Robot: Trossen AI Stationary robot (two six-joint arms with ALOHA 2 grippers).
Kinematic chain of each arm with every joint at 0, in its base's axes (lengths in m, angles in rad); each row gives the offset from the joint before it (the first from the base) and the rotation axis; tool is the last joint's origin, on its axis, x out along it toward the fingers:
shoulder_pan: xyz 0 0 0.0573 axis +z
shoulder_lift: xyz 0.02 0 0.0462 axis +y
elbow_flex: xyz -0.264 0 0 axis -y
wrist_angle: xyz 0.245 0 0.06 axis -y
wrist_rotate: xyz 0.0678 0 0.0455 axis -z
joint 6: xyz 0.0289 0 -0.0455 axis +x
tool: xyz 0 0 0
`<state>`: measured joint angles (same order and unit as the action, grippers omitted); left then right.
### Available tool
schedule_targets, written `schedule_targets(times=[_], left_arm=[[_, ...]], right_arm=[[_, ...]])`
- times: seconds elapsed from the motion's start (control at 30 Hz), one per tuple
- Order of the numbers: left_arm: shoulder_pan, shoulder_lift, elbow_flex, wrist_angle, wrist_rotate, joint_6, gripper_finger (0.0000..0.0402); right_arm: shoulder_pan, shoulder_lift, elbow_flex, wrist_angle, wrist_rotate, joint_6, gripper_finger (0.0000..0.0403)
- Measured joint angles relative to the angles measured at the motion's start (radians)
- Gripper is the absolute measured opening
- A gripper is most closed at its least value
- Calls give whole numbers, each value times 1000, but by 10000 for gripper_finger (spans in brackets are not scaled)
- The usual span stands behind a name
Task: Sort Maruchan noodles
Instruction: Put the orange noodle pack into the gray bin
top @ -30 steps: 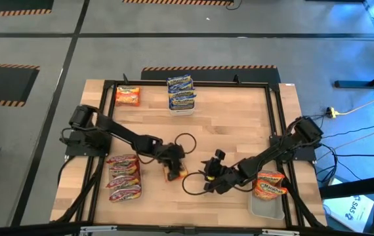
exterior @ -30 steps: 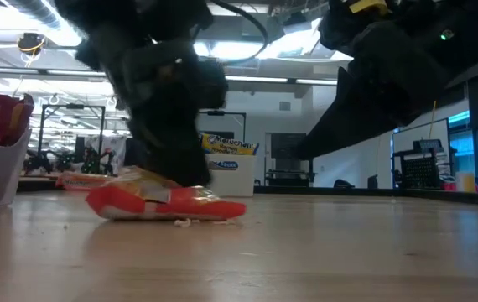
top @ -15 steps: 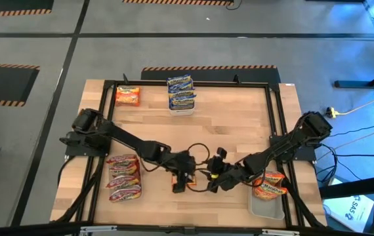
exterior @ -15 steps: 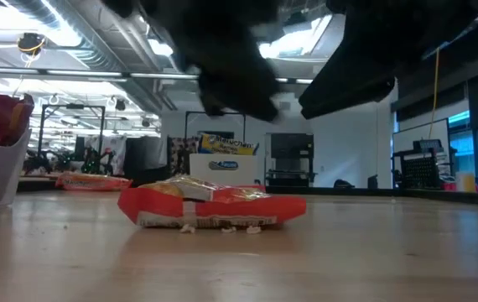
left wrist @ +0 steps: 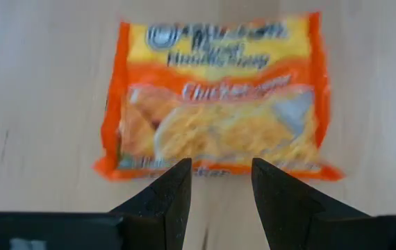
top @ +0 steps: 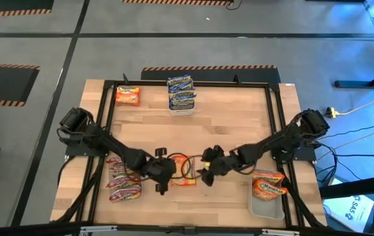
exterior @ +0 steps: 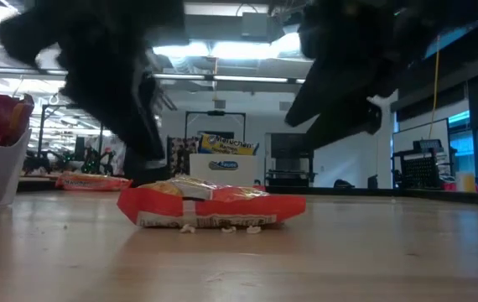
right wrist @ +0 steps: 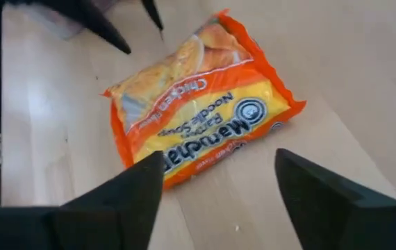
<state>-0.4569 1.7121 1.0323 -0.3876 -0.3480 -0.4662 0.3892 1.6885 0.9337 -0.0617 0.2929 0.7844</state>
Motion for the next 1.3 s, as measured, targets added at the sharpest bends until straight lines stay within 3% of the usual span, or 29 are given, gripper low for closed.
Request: schedule_targets(times=[0.23,0.47,0.7,1.13,1.3], left_arm=[[-10,0,-147,248,-1,-3,144],[-6,0,-260,402,1,-18,144],[11,-2,-364,548,1,-64,144],[9,-1,-409,666,17,-71,144],[4,0,-409,678,28,-73,144]], right_arm=[[-58,78,-1,52,-101,92,311],[-64,176,0,182,-177,158,316],[-66,203,0,207,-176,196,317],[-70,213,2,231,-191,348,317],[-86,275,4,316,-235,423,317]])
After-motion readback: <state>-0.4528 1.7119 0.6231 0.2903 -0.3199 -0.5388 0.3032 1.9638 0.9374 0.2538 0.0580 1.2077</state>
